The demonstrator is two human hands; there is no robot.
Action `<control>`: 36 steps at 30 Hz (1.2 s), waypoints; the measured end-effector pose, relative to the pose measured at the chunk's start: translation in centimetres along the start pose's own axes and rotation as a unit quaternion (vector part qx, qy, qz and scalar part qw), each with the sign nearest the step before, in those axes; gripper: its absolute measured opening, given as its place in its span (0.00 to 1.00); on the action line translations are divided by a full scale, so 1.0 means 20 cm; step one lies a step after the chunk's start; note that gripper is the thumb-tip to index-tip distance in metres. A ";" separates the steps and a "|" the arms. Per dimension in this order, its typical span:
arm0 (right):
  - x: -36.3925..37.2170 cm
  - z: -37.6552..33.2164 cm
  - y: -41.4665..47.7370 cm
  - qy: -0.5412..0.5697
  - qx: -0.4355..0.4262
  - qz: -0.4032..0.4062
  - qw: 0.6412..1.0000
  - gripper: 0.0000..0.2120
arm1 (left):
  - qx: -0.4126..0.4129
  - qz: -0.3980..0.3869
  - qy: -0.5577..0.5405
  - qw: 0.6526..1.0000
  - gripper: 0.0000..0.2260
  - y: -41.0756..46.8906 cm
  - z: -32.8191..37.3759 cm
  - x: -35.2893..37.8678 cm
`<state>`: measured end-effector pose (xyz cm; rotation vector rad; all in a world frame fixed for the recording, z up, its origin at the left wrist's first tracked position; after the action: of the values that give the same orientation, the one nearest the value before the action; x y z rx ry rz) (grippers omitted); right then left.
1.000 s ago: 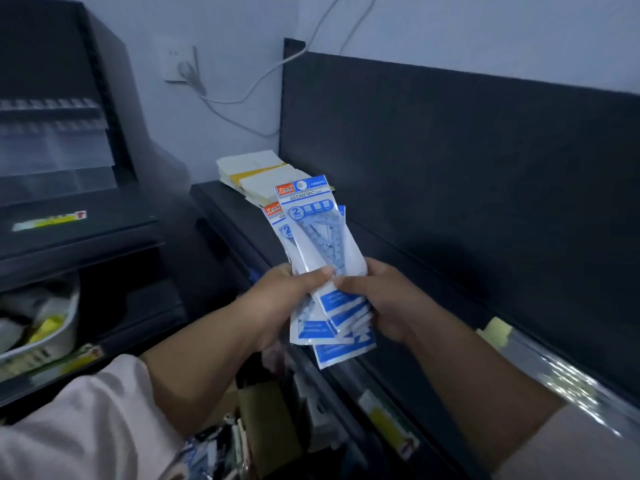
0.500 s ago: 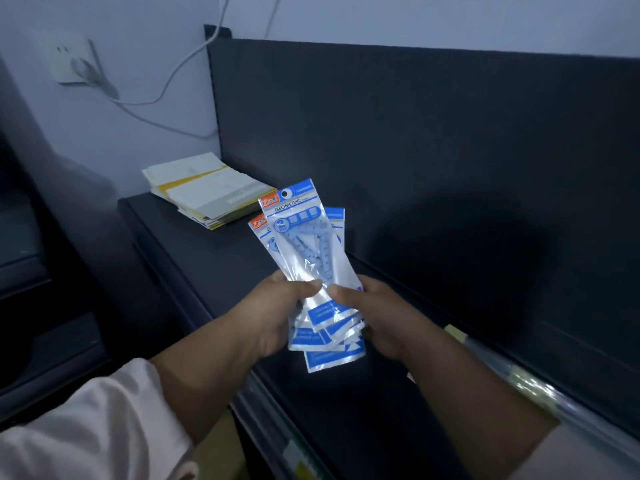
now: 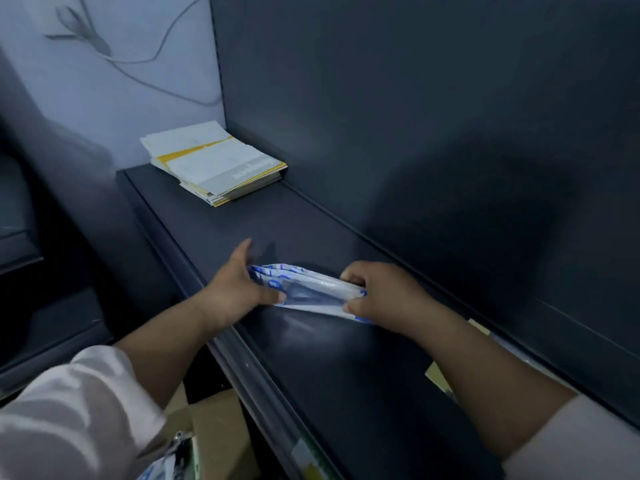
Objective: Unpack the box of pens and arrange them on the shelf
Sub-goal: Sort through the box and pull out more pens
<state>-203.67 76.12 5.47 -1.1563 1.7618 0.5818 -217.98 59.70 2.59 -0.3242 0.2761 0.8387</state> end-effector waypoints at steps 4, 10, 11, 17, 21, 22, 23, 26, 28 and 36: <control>0.04 0.04 0.00 -0.035 0.010 -0.018 0.999 0.17 | 0.012 -0.046 0.047 0.998 0.48 0.02 -0.04 0.10; 0.02 0.09 0.00 0.026 0.027 0.040 0.999 0.10 | 0.058 -0.033 0.003 0.998 0.09 0.04 0.00 0.19; 0.01 0.10 0.00 0.026 0.035 0.042 0.998 0.11 | 0.056 -0.022 -0.017 0.998 0.09 0.05 0.00 0.19; -0.03 0.27 -0.08 0.214 0.127 0.088 0.965 0.16 | 0.026 -0.007 -0.104 0.994 0.12 0.08 -0.04 0.17; 0.09 0.29 -0.14 0.491 0.153 0.157 0.843 0.15 | 0.013 0.000 -0.134 0.991 0.15 0.07 -0.06 0.18; 0.11 0.28 -0.14 0.505 0.149 0.169 0.833 0.15 | 0.010 0.001 -0.145 0.989 0.15 0.08 -0.06 0.18; 0.13 0.27 -0.14 0.505 0.145 0.180 0.832 0.16 | 0.008 0.003 -0.154 0.988 0.15 0.07 -0.05 0.19; 0.13 0.23 -0.13 0.495 0.132 0.220 0.830 0.16 | 0.016 0.007 -0.168 0.986 0.16 0.06 -0.02 0.18; 0.13 0.24 -0.13 0.491 0.121 0.236 0.830 0.16 | 0.026 -0.001 -0.166 0.986 0.16 0.05 -0.01 0.17; 0.20 0.22 -0.16 0.471 0.118 0.201 0.851 0.19 | 0.012 0.012 -0.103 0.995 0.17 0.01 -0.06 0.12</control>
<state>-199.52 76.26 0.19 -0.9454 2.8657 -0.0383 -216.71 61.05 0.58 -0.2103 0.0980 0.8844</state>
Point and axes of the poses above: each hand's wrist, its own y-axis towards the middle knuckle, its own x-axis out of the palm, z = x × y, the point moved 5 cm from there along y, towards the middle knuckle, and after that the axes turned 1 degree about y, right-handed, at the moved point
